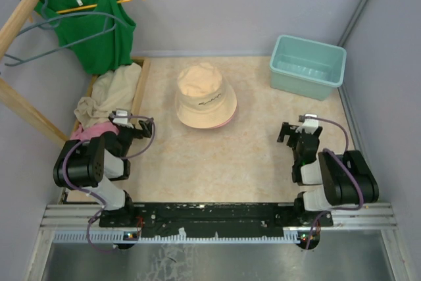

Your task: Stack the hats

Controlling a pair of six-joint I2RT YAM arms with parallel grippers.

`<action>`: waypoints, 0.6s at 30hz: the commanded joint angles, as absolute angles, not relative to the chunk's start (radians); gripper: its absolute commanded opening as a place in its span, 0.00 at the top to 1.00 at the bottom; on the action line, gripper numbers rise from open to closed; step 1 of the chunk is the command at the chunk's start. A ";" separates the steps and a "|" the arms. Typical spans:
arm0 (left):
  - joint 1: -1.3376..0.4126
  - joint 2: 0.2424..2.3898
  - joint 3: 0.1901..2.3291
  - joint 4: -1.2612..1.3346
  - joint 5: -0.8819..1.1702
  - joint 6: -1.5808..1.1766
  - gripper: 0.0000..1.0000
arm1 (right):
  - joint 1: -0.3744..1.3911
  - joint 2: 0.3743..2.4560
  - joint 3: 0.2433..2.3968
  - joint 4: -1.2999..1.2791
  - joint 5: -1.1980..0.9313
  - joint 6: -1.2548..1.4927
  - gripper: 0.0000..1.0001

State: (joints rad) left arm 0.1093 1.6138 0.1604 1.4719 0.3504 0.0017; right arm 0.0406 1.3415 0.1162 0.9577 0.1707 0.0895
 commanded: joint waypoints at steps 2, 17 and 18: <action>0.112 1.615 0.176 1.449 0.413 0.028 0.00 | 0.034 1.417 0.143 1.246 0.137 0.021 0.01; 0.104 1.610 0.184 1.427 0.441 0.046 0.00 | 0.017 1.444 0.184 1.211 0.051 0.003 0.01; 0.106 1.611 0.187 1.420 0.452 0.049 0.00 | 0.016 1.445 0.184 1.213 0.035 -0.003 0.01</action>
State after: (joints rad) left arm 0.1074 1.6138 0.1703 1.4117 0.4053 0.0261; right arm 0.0174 1.4513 0.1940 1.1225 0.0734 0.0376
